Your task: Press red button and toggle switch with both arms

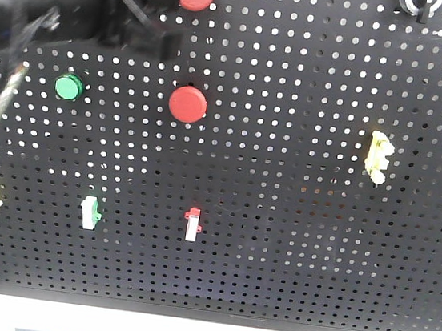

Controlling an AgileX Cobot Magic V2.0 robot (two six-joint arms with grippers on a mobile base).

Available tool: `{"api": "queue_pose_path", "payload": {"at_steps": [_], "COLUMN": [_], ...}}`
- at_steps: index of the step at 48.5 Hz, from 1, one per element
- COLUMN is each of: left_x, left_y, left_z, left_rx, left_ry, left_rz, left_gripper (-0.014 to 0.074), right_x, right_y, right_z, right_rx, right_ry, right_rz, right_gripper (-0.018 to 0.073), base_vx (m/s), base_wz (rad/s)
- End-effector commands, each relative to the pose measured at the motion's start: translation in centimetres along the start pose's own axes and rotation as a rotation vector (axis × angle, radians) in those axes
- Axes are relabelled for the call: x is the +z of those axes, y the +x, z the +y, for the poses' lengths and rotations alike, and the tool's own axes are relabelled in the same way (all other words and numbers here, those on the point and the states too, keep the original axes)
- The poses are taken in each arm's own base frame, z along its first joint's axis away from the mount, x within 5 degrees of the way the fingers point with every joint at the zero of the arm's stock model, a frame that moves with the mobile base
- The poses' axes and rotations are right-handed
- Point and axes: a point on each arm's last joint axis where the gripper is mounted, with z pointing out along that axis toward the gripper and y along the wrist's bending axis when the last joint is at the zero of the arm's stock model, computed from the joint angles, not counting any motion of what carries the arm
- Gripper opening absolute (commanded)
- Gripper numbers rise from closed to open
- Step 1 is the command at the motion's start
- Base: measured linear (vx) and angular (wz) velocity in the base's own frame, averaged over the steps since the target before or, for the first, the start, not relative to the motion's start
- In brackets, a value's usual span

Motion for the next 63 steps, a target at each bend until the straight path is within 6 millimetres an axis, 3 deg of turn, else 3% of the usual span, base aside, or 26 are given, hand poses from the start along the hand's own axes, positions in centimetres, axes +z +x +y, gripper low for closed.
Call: {"api": "queue_pose_path", "payload": {"at_steps": [1, 24, 34, 42, 50, 63], "left_x": [-1.0, 2.6, 2.6, 0.9, -2.2, -8.8], "left_y": [-2.8, -2.1, -2.0, -2.7, -3.1, 0.1], "left_z": [0.4, 0.5, 0.4, 0.3, 0.3, -0.6], "left_rx": [-0.031, -0.056, -0.056, -0.054, -0.07, -0.091], "left_ry": [-0.033, -0.036, -0.023, 0.003, -0.002, -0.013], "left_rz": [-0.147, -0.154, -0.125, -0.078, -0.092, -0.071], "left_gripper": [0.0001, 0.0001, 0.0001, 0.0001, 0.0001, 0.0001], "right_x": [-0.1, -0.1, -0.1, -0.1, -0.1, 0.0], "right_y": [-1.8, -1.8, -1.8, -1.8, -1.8, -1.6], "right_z": [0.1, 0.1, 0.1, 0.1, 0.1, 0.1], "right_rx": [-0.011, -0.011, -0.011, -0.011, 0.002, -0.008], "right_ry": [-0.007, -0.007, -0.007, -0.007, -0.007, -0.006], "right_rz": [-0.109, -0.109, -0.109, -0.109, -0.108, -0.08], "right_gripper": [-0.0003, -0.0003, -0.0003, -0.0003, -0.0003, -0.0003], "base_vx": [0.0, 0.0, 0.0, 0.0, 0.0, 0.0], "base_wz": [0.0, 0.0, 0.0, 0.0, 0.0, 0.0]}}
